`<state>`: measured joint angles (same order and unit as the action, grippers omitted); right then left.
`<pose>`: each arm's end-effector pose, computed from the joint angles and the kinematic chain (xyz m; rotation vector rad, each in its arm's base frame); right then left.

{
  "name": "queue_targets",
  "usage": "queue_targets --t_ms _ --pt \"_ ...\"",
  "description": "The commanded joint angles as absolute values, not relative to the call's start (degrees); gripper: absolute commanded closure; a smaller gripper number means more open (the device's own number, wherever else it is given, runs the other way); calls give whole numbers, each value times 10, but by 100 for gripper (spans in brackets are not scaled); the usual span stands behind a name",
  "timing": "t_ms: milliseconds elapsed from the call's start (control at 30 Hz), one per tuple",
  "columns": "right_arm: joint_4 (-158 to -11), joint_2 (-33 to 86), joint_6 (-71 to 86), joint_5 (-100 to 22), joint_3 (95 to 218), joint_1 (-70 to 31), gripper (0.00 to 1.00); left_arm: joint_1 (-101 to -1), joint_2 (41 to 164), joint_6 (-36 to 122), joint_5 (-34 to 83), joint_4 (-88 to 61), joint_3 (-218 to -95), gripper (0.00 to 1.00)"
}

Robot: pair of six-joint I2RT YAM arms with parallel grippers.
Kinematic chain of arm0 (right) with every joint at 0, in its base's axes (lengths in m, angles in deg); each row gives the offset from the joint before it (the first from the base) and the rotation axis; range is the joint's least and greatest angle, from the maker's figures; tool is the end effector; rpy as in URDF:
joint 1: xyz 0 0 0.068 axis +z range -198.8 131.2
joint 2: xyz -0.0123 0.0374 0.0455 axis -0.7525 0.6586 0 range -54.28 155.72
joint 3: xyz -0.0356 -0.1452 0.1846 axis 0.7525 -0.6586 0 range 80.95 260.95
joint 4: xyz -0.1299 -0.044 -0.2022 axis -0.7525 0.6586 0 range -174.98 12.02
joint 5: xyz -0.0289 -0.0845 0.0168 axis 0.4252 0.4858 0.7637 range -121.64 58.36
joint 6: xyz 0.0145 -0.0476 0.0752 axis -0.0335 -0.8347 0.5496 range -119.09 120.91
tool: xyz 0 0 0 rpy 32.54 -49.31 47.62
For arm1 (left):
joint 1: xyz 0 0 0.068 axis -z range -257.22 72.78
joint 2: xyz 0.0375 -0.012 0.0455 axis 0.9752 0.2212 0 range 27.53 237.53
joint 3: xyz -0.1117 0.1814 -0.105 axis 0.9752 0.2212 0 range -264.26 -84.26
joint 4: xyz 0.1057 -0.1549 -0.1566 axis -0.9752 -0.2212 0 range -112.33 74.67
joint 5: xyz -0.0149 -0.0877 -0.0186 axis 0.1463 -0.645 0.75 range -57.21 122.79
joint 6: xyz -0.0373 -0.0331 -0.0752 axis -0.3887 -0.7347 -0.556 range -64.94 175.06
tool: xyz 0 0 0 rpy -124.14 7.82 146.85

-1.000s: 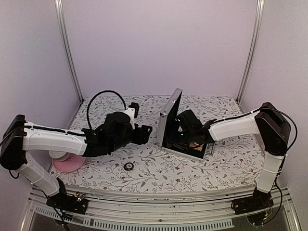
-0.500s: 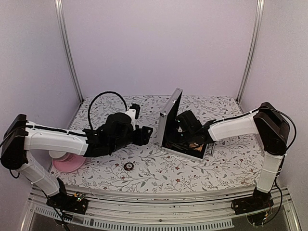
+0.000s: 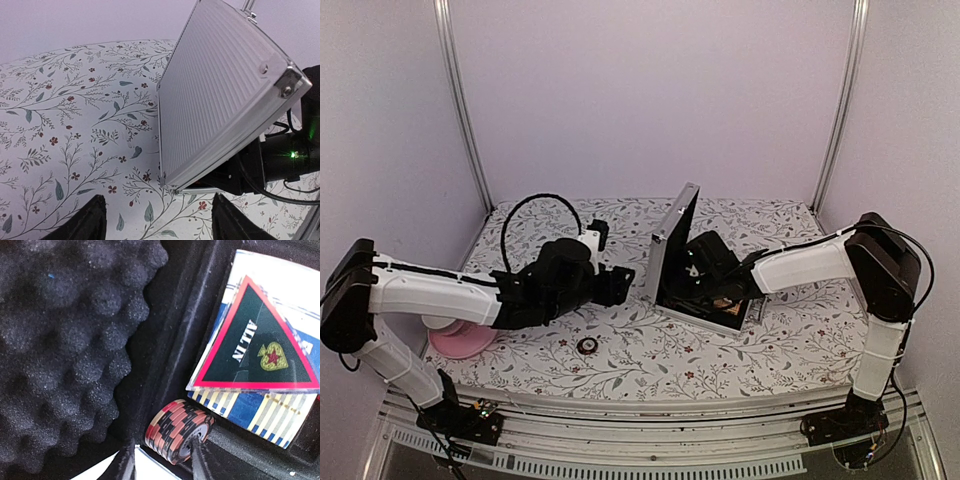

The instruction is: Pack up texas hold em set

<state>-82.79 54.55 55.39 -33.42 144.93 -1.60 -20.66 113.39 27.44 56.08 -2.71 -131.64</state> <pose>0.2711 0.2965 0.0983 0.1475 2.5691 0.8105 0.2203 -0.2758 0.1815 0.2507 2.0078 -0.5357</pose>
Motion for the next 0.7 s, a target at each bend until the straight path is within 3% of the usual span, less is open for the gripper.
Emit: queue_targets --t_ms 0,367,533,667 --pt "-814 534 542 -310 1447 -14 60 -214 1106 289 573 -15 -1298 27" --pt "-798 506 522 -290 1442 -14 54 -221 1079 298 583 -34 -1279 25" --pt "-821 453 498 -269 1405 -14 50 -221 1000 308 586 -16 -1210 25" --pt "-822 396 480 -247 1371 -14 45 -221 952 300 581 -98 -1201 24"
